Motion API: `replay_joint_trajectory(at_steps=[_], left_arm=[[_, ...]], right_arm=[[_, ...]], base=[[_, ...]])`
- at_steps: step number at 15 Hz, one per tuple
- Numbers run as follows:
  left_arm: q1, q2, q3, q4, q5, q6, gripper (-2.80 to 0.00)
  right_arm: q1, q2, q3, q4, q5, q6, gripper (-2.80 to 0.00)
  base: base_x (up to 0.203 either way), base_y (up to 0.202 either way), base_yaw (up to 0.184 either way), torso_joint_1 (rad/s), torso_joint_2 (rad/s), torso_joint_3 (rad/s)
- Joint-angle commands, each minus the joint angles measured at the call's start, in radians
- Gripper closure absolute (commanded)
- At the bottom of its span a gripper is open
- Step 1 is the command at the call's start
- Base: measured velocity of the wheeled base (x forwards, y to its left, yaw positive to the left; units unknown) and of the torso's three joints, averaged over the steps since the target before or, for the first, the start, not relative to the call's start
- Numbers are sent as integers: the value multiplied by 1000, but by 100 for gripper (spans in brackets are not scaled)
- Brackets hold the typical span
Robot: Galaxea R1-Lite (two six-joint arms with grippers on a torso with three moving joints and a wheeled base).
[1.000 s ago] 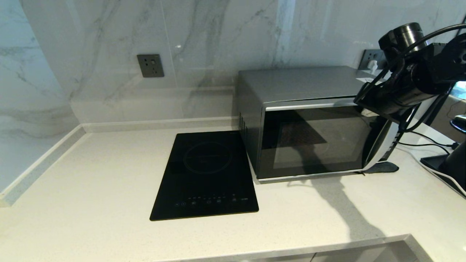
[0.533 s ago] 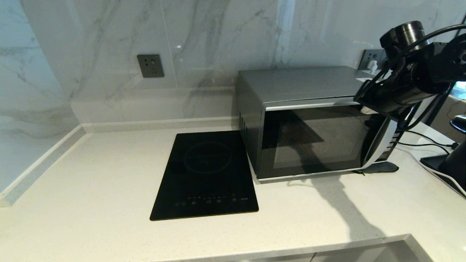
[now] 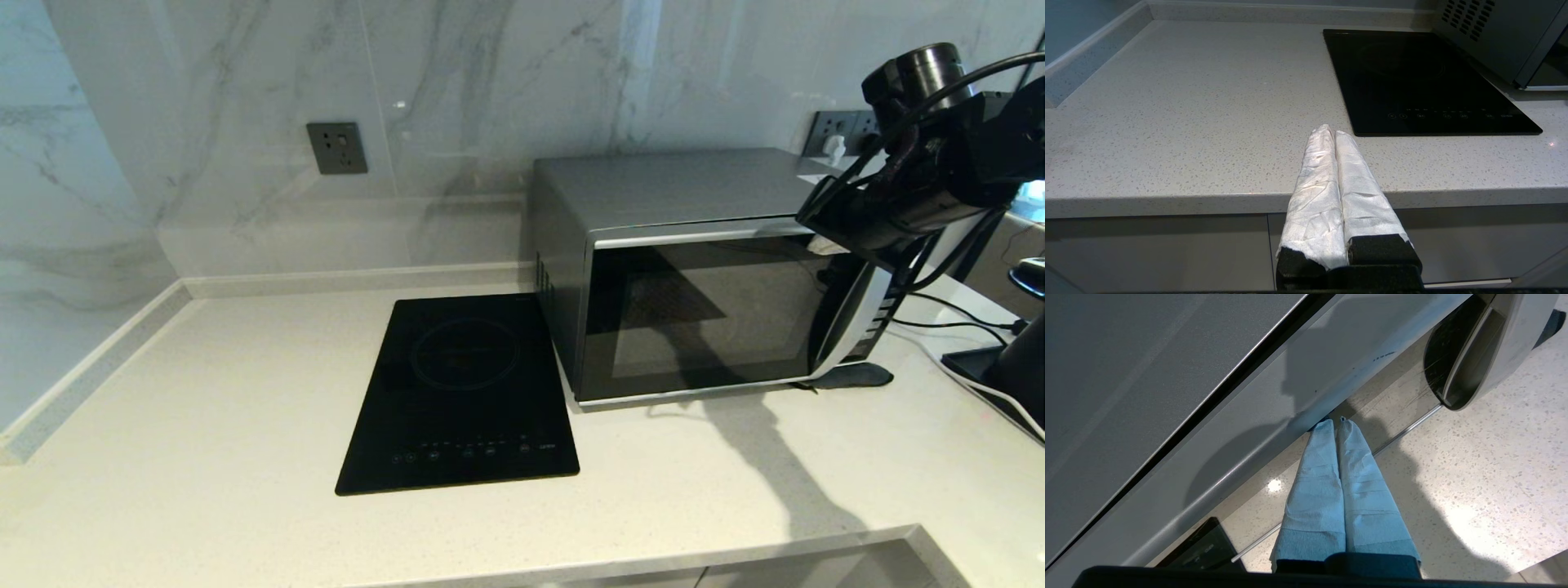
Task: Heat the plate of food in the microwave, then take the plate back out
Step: Close the microwave oven
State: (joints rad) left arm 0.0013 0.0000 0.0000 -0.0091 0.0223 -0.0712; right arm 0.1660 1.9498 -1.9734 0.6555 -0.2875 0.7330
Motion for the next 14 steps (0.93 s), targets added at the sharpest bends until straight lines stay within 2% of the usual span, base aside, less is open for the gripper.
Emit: replay_joint_trajectory(at_steps=[1,6,10,14], left_arm=[[0,2,0,0,1,-1,0],[0,2,0,0,1,-1,0],[0,2,0,0,1,-1,0],[0,2,0,0,1,-1,0]], right_arm=[[0,0,1,4,10,17,0],[-1,-2,1,-35,33,26,0],[-32,-2,4,-49,65,30,0],[-82,-111,56,-41,75,27,0]], base=[[0,0,0,0,0,0],[0,0,0,0,0,0],[0,0,0,0,0,0],[0,0,0,0,0,0]])
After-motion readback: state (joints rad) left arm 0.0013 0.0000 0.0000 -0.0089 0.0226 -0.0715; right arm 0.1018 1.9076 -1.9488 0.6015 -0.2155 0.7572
